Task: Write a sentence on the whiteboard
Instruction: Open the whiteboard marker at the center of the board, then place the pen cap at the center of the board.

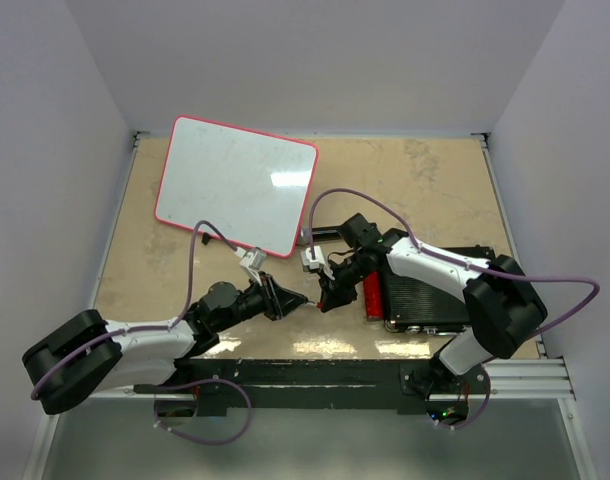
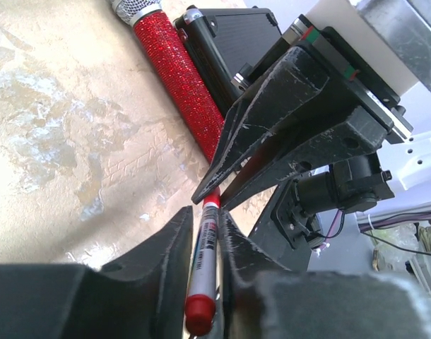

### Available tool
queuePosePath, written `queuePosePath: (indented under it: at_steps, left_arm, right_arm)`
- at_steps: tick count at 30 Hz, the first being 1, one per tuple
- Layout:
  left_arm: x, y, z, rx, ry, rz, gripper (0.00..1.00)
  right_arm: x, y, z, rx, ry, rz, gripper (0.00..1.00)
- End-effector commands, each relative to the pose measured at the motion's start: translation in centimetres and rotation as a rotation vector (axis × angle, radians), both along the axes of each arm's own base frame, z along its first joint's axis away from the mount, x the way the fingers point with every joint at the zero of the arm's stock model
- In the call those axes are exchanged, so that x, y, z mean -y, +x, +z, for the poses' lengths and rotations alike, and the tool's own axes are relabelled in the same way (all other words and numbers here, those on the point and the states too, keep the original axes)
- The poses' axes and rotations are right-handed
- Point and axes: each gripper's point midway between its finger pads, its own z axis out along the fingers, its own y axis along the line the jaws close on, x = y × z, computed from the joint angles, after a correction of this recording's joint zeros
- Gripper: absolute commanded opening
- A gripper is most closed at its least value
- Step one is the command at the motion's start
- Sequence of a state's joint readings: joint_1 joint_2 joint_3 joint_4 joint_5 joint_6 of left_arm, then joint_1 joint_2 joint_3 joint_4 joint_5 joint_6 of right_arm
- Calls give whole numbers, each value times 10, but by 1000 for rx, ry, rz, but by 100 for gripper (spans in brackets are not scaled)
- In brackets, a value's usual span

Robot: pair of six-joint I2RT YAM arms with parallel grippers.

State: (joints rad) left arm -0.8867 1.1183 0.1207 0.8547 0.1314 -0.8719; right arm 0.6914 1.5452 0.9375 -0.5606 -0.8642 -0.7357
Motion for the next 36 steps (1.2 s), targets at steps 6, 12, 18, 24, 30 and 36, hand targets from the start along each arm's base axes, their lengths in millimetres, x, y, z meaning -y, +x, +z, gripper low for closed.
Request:
queuePosePath:
  at_steps: [6,12,18,24,30,36]
  left_arm:
    - [12,5,22,69,-58,-21,0]
    - [-23,22,26,96,10,141,0]
    - [-85,45,46,144,-15,300,0]
    - [-103,52,60,190,65,335,0]
    - [-109,63,87,224,130,378,0]
    - [-134,72,132,333,261,473,0]
  right_arm:
    - [-9,6,18,26,58,9,0]
    - [-4,11,11,52,28,3,0]
    - [1,12,9,61,21,4,0]
    - [7,26,5,77,-7,-58,0]
    - [17,89,-6,212,-131,-374,0]
    - [31,122,-17,287,-243,-498,12]
